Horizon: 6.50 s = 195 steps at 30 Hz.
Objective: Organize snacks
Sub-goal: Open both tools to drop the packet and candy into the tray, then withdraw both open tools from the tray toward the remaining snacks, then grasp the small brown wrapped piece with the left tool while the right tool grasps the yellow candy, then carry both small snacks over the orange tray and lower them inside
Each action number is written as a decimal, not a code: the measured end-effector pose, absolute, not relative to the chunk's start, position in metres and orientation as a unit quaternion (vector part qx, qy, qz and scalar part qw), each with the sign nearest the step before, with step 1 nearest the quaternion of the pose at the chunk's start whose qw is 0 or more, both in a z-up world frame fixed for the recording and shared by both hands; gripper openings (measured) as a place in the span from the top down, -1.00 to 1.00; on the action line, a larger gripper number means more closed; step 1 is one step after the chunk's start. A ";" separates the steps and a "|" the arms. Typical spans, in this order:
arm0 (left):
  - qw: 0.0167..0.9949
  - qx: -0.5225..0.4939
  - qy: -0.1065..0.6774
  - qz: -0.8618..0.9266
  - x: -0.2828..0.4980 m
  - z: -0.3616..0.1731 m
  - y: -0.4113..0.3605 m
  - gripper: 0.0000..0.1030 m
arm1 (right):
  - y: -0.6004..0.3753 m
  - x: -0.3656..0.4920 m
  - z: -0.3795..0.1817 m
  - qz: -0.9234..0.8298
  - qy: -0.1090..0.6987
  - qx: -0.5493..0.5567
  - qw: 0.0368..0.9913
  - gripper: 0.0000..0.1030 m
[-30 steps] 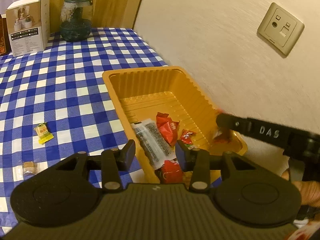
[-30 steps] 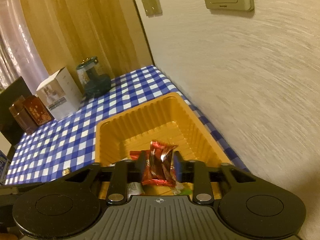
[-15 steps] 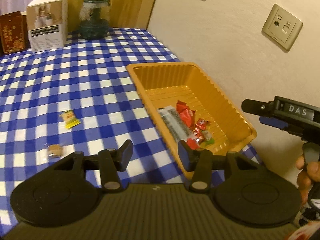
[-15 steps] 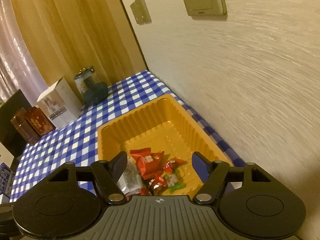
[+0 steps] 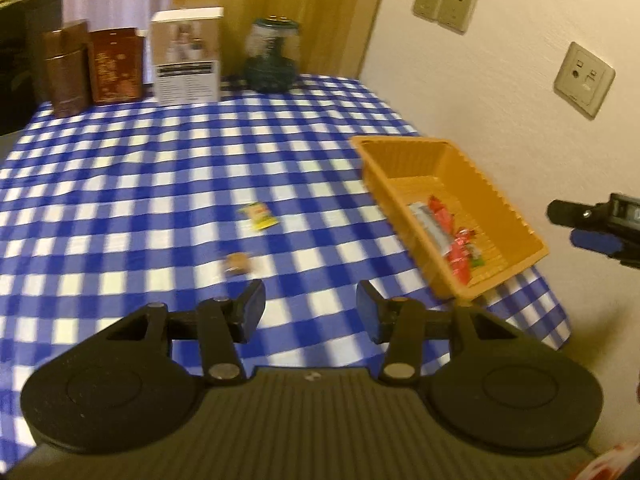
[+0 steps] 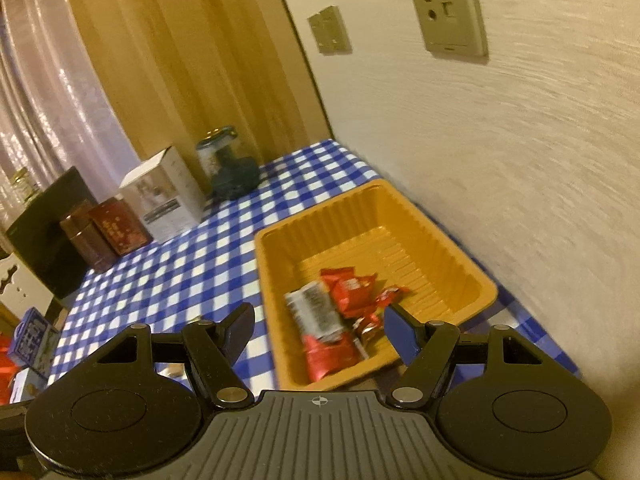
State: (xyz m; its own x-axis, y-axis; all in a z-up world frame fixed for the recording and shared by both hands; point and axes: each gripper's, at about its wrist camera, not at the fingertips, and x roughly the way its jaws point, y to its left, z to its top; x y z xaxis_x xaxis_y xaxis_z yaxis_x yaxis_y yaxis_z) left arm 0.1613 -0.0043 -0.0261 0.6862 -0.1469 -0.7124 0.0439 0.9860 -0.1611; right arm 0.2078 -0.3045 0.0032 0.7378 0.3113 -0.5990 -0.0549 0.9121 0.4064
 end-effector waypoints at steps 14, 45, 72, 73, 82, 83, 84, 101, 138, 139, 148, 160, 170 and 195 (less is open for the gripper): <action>0.917 -0.087 0.390 0.008 0.116 -0.031 0.061 0.10 | -0.248 0.176 0.007 0.143 0.359 0.155 0.909 -0.38; 0.887 0.192 0.358 -0.219 0.236 -0.118 0.040 0.10 | -0.147 0.244 -0.072 0.186 0.404 0.118 0.888 -0.25; 0.880 0.106 0.404 -0.226 0.268 -0.135 0.066 0.64 | -0.117 0.284 -0.108 0.193 0.407 0.097 0.887 -0.24; 0.886 0.096 0.404 -0.207 0.266 -0.134 0.070 0.64 | -0.113 0.287 -0.108 0.201 0.403 0.089 0.888 -0.24; 0.909 -0.035 0.412 -0.062 0.260 -0.120 0.116 0.64 | -0.072 0.330 -0.120 0.260 0.372 0.011 0.891 -0.23; 0.909 -0.044 0.411 -0.055 0.258 -0.119 0.119 0.64 | -0.068 0.333 -0.123 0.263 0.370 0.002 0.891 -0.22; 0.909 -0.054 0.409 -0.050 0.257 -0.117 0.121 0.64 | -0.065 0.337 -0.126 0.266 0.370 -0.004 0.890 -0.19; 0.908 -0.081 0.408 -0.042 0.248 -0.107 0.113 0.64 | -0.046 0.338 -0.143 0.259 0.361 -0.050 0.895 0.57; 0.925 -0.048 0.365 -0.090 0.155 0.005 -0.030 0.64 | -0.231 0.174 -0.001 0.153 0.328 0.069 0.930 0.57; 0.925 -0.048 0.365 -0.092 0.155 0.006 -0.034 0.64 | -0.236 0.173 -0.001 0.151 0.327 0.071 0.930 0.57; 0.923 -0.035 0.364 -0.120 0.154 0.009 -0.067 0.64 | -0.272 0.166 0.005 0.119 0.321 0.083 0.936 0.57; 0.918 -0.033 0.369 -0.146 0.167 0.006 -0.097 0.64 | -0.307 0.174 0.004 0.086 0.319 0.095 0.939 0.57; 0.913 -0.036 0.371 -0.165 0.190 0.000 -0.121 0.64 | -0.330 0.192 0.003 0.069 0.320 0.101 0.940 0.57; 0.898 -0.035 0.395 -0.191 0.271 -0.036 -0.175 0.64 | -0.361 0.263 -0.025 0.056 0.342 0.120 0.930 0.57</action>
